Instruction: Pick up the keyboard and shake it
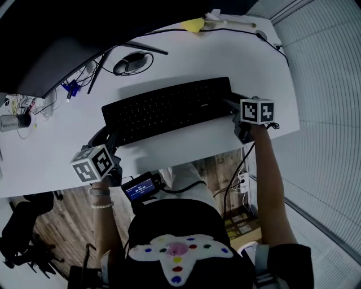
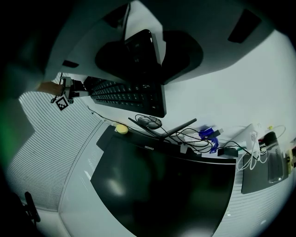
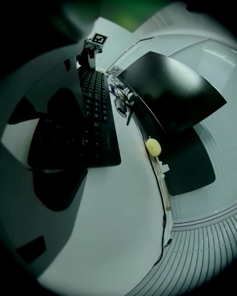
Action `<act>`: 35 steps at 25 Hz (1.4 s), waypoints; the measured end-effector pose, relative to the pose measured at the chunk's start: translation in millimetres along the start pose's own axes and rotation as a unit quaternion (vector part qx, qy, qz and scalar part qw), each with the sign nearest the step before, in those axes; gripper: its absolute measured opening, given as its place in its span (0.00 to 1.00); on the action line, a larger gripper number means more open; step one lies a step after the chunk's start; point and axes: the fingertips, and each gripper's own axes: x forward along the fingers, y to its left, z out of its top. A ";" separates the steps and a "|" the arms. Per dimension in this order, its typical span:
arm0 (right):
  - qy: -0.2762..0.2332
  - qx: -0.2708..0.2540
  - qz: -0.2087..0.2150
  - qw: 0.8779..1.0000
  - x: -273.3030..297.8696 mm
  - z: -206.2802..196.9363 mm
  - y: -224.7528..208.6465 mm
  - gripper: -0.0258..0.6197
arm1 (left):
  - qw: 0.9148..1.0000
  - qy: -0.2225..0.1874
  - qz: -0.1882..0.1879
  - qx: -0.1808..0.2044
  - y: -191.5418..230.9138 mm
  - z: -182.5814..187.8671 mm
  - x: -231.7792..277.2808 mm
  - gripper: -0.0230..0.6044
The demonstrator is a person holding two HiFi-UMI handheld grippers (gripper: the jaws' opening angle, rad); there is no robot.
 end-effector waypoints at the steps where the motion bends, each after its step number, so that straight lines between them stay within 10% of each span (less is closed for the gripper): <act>1: 0.002 -0.002 -0.002 1.000 0.2 0.1 -0.1 0.48 | 1.000 0.001 0.000 0.001 1.0 -0.5 1.3 0.33; 21: -0.090 -0.073 -0.089 0.989 -61.3 37.1 22.1 0.48 | 0.997 -0.040 -0.060 0.000 -4.1 14.6 14.8 0.32; 35: -0.239 -0.227 -0.235 0.915 -231.6 122.9 119.7 0.48 | 0.962 -0.165 -0.218 -0.023 -56.9 79.8 -8.3 0.31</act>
